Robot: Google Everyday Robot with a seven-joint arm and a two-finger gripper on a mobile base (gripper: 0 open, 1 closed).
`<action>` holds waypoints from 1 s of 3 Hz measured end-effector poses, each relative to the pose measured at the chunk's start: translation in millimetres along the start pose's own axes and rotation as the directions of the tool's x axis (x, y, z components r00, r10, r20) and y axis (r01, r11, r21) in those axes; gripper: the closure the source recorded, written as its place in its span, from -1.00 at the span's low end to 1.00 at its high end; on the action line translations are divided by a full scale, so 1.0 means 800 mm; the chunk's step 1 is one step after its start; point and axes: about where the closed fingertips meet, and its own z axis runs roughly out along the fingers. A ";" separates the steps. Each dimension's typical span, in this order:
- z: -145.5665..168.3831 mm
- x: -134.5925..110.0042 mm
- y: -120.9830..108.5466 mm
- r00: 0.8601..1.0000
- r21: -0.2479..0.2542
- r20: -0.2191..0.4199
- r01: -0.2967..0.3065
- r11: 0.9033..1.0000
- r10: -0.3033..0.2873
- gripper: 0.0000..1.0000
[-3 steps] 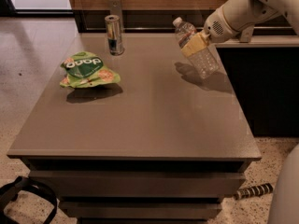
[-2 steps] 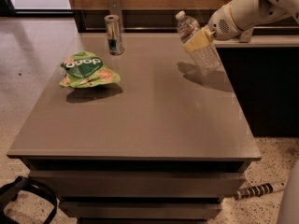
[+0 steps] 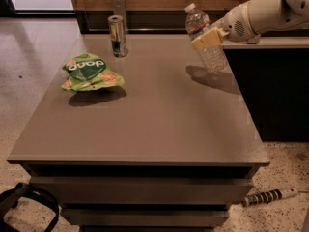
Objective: Place water bottle upright
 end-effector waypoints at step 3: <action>0.027 -0.016 0.037 0.985 -0.093 0.147 0.100 0.991 -0.086 1.00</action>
Offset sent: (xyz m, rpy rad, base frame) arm -0.0128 0.0322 0.0005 0.1068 -0.1319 0.1635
